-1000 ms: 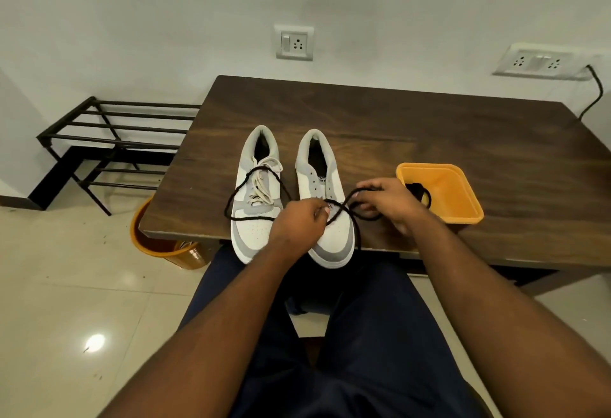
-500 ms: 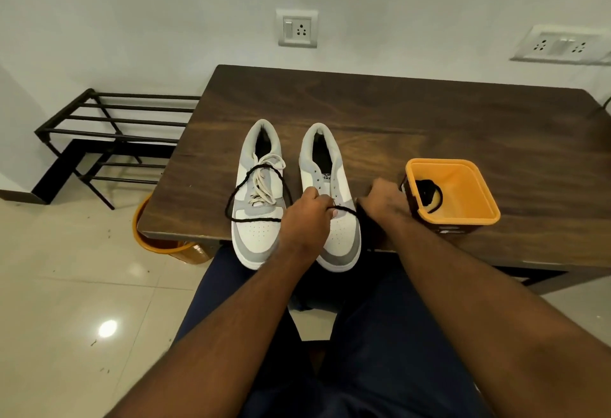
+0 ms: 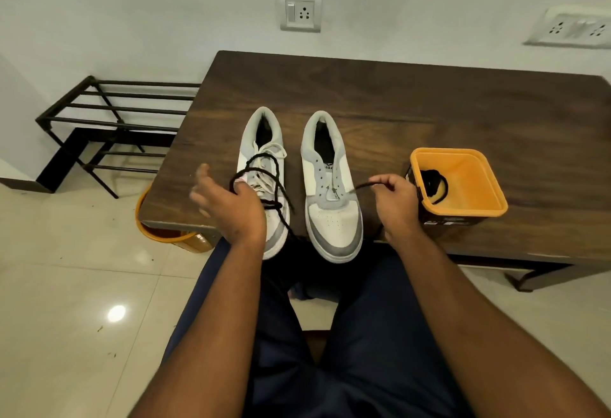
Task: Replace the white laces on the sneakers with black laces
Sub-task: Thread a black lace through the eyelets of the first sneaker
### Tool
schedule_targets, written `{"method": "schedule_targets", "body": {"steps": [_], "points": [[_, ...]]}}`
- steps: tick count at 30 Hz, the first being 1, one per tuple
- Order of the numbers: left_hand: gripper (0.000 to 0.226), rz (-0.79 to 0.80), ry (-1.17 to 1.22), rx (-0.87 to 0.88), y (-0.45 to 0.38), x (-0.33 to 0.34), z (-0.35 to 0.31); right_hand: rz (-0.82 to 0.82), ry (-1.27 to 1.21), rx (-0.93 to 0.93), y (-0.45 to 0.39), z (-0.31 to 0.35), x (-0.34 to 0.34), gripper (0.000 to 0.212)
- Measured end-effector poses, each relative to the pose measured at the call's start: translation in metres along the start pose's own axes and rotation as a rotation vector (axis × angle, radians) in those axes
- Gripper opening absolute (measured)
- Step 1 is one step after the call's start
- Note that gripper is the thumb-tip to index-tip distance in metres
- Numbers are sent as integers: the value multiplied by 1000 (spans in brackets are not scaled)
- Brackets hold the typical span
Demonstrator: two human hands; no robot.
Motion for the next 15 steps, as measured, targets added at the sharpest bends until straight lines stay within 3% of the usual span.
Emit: {"method": "schedule_targets", "body": {"steps": [2,5,9,15], "points": [[72,4,-183,187,14,3,1,26,-132,15,10,5,-3,15],[46,231,-297,652,44,24,9,54,-178,6,21,8,-3,5],[22,434,-580,569,61,54,15,84,-197,14,22,5,3,9],[22,360,-744,721,58,74,15,186,-88,-39,22,1,9,11]]}}
Point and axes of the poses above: each hand's wrist, its own y-axis away from the middle knuckle, its own x-axis out of the palm, z = x × y, the point moved 2 cm from there along -y, towards the middle knuckle, and after that the axes turned 14 degrees about -x, right-handed, at the moved point
